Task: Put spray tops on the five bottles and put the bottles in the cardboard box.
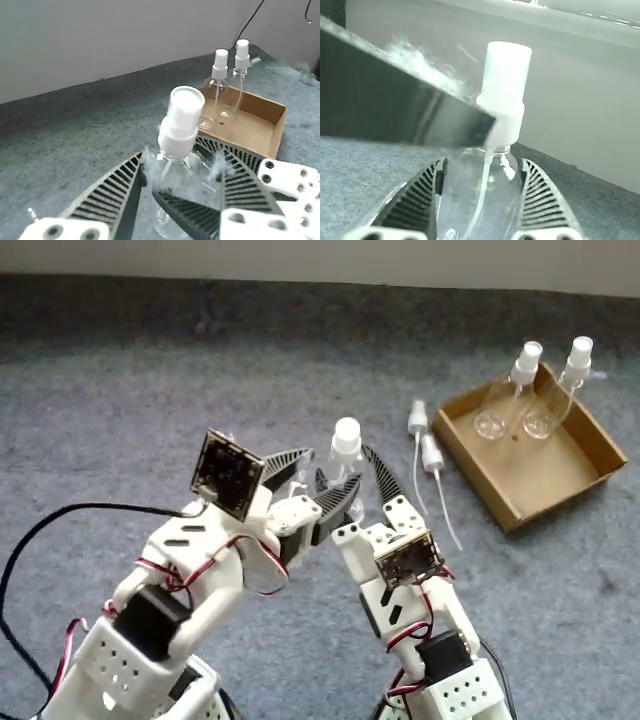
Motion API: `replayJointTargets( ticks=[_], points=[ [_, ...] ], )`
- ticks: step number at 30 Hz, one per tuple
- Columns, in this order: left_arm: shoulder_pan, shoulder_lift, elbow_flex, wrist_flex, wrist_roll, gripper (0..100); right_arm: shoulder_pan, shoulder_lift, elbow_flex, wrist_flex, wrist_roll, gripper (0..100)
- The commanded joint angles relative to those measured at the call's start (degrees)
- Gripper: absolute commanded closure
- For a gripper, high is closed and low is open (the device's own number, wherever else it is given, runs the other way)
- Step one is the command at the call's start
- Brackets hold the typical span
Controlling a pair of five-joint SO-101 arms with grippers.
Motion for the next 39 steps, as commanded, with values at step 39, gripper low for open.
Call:
replayJointTargets(
  ticks=[39],
  points=[
    [-25.5, -33.5, 30.5, 20.6, -6.6, 96, 6.5, -0.9, 5.4, 0.0, 0.4, 96.8]
  ],
)
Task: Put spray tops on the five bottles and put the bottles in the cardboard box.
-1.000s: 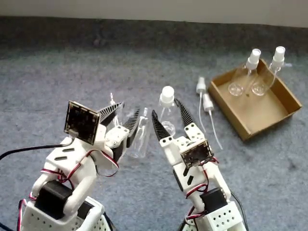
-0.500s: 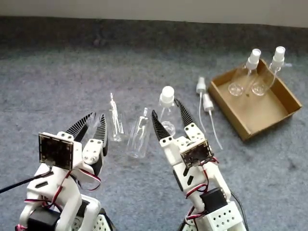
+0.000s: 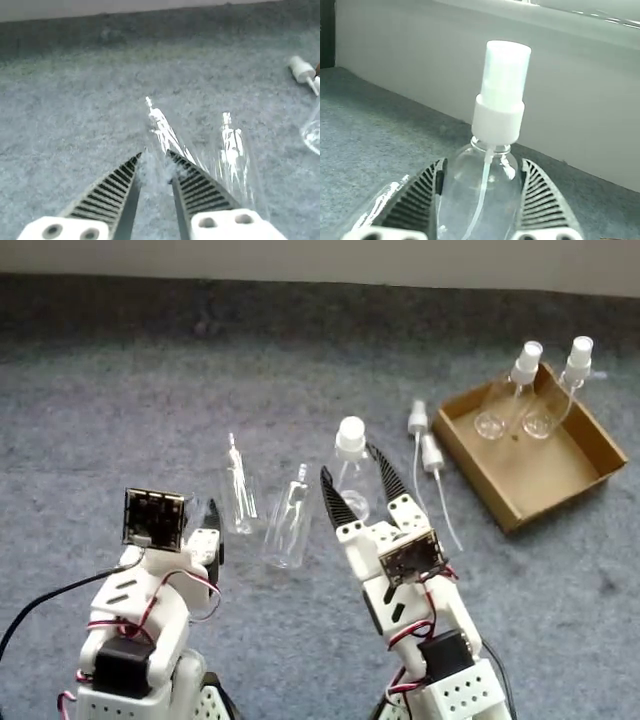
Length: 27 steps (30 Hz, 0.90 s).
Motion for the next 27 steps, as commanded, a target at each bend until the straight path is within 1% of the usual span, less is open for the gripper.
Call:
replayJointTargets(
  ticks=[1, 6, 11, 13, 18, 20, 24, 27],
  points=[
    [-0.3, -0.7, 4.0, -0.1, -0.7, 96, 4.8, -0.9, 4.8, 0.0, 0.4, 96.8],
    [-0.3, -0.7, 7.3, -0.1, -0.6, 96, 8.7, -0.9, -0.3, 1.6, 0.4, 96.8],
    [-0.6, -0.7, 9.9, -0.1, -0.5, 96, 10.2, -0.8, -12.6, 14.6, 0.4, 96.8],
    [-0.3, -0.7, 10.9, 0.0, -0.4, 96, 11.0, -0.7, -17.3, 17.7, 0.4, 96.8],
    [-0.7, -0.7, 11.8, 0.0, -0.6, 96, 18.7, -0.4, -24.6, 18.0, 0.4, 96.8],
    [-0.7, -0.7, 11.8, 0.0, -0.6, 96, 21.8, -0.3, -26.2, 18.0, 0.4, 96.8],
    [-0.7, -0.7, 11.9, 0.0, -0.6, 96, 25.9, -0.1, -27.1, 17.8, 0.4, 96.8],
    [-0.7, -0.7, 11.9, 0.1, -0.6, 96, 29.2, 2.9, -28.0, 13.8, 0.4, 96.8]
  ],
)
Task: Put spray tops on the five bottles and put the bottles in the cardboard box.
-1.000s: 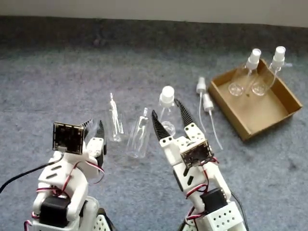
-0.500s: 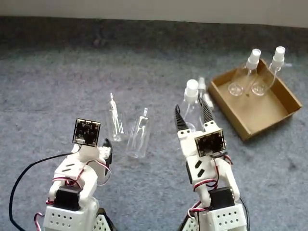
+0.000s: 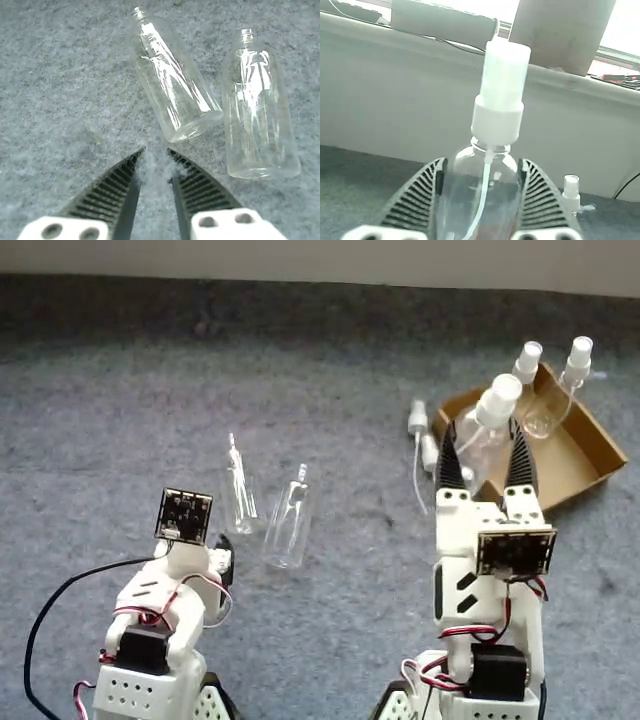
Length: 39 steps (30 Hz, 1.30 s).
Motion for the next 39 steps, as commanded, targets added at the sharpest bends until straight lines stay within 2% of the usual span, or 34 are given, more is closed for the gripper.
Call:
replayJointTargets(
  ticks=[1, 18, 27, 39],
  points=[
    [-0.7, -0.7, -0.2, 0.1, -0.6, 96, 4.9, 4.6, -4.6, -5.3, 0.4, 96.8],
    [-0.7, -0.7, 1.4, -0.1, -0.7, 96, 19.3, 34.7, -4.7, -31.5, 0.4, 96.8],
    [-0.7, -0.7, 1.5, -0.1, -0.7, 96, 20.7, 48.4, -4.7, -43.1, 0.4, 96.8],
    [-0.7, -0.7, 1.5, -0.1, -0.7, 96, 23.9, 67.0, -4.9, -64.1, 0.4, 96.8]
  ],
)
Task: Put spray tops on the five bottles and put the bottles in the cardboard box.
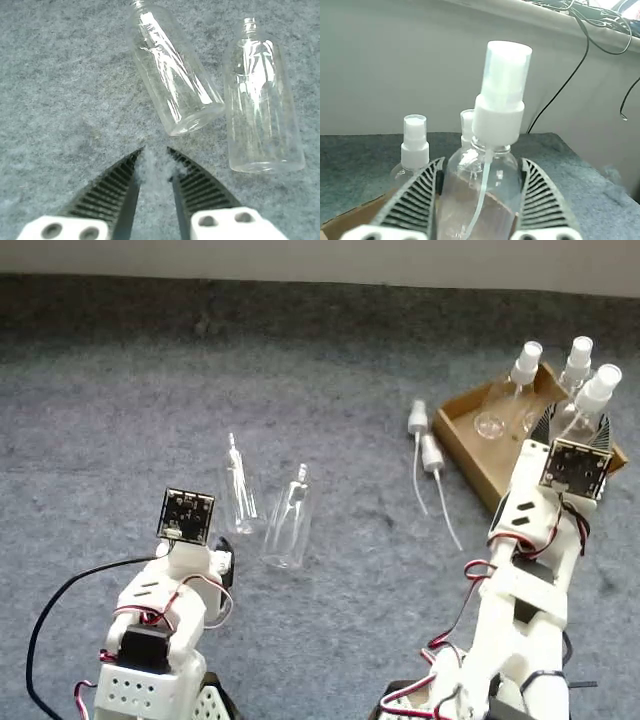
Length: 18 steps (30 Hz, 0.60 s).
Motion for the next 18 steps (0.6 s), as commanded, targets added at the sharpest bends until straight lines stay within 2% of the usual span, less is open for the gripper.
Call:
replayJointTargets(
  ticks=[1, 4, 18],
  points=[
    [-0.7, -0.7, 0.2, -0.1, -0.7, 96, 1.8, 3.4, -3.6, -7.7, 0.4, 96.8],
    [-0.7, -0.7, 0.3, -0.1, -0.7, 96, 2.4, 7.6, -5.8, -11.0, 0.4, 96.8],
    [-0.4, -0.7, 1.5, -1.7, -0.7, 96, 7.7, 35.3, -27.8, -11.2, 0.4, 96.8]
  ],
)
